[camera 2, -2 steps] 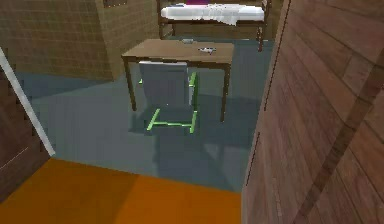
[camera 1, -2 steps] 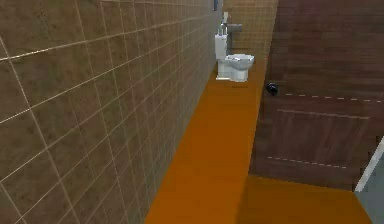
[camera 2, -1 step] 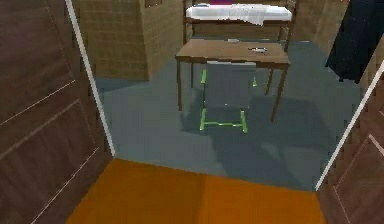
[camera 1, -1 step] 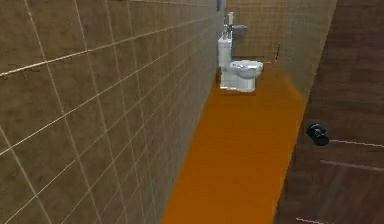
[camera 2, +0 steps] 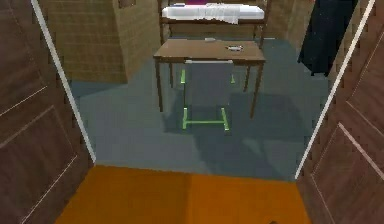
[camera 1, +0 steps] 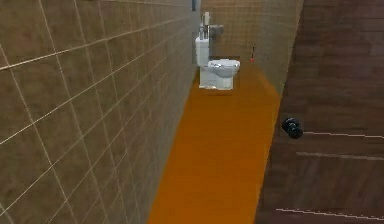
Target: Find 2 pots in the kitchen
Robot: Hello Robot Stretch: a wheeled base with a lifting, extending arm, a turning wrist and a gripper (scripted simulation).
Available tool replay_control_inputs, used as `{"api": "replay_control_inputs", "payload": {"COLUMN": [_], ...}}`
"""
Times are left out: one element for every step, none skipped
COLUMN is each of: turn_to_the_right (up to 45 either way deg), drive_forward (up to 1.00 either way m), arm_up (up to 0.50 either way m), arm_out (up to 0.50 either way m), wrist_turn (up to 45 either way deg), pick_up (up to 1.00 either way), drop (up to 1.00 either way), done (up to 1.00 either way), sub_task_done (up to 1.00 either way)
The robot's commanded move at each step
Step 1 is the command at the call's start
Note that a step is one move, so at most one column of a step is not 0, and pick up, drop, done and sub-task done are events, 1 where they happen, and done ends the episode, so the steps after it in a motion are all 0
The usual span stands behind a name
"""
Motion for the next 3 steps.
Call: {"api": "replay_control_inputs", "payload": {"turn_to_the_right": [0.0, 45.0, 3.0], "drive_forward": [0.3, 0.0, 0.0], "arm_up": [0.0, 0.0, 0.0], "arm_out": [0.0, 0.0, 0.0], "wrist_turn": [0.0, 0.0, 0.0], "pick_up": [0.0, 0.0, 0.0], "drop": [0.0, 0.0, 0.0], "done": [0.0, 0.0, 0.0], "sub_task_done": [0.0, 0.0, 0.0]}}
